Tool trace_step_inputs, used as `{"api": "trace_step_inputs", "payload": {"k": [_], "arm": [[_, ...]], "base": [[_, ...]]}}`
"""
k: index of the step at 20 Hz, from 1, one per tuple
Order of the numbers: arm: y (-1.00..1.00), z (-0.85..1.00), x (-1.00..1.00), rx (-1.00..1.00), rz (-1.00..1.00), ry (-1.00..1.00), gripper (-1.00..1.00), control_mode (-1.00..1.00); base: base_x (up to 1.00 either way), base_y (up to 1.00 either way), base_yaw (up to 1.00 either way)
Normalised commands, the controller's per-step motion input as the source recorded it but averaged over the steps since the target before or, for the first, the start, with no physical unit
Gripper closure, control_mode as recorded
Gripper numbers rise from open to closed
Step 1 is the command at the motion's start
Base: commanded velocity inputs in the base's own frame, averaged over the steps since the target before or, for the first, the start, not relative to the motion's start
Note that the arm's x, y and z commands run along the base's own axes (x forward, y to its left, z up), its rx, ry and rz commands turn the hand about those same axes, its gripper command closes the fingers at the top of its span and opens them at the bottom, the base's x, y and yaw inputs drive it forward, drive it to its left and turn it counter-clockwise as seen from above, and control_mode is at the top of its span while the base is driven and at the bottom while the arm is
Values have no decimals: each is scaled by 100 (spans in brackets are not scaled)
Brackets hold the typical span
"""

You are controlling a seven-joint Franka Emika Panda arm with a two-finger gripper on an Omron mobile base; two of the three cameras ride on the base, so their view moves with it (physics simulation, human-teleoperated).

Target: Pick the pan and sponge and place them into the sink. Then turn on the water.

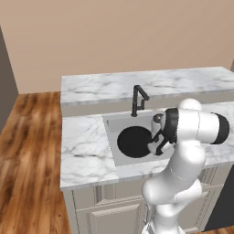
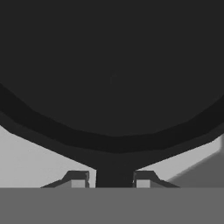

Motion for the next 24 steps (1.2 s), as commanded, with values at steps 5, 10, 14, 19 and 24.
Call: {"api": "trace_step_inputs", "payload": {"k": [5, 10, 14, 19, 24], "arm": [[0, -40, 0, 6, -12, -10, 100, -100], [0, -32, 9, 3, -10, -11, 100, -100], [0, -31, 12, 2, -7, -10, 100, -100], [0, -37, 11, 3, -7, -8, 100, -100], [0, -39, 11, 5, -6, -7, 100, -100]], "base": [[0, 0, 0], [0, 0, 0], [0, 0, 0], [0, 0, 0], [0, 0, 0]]}}
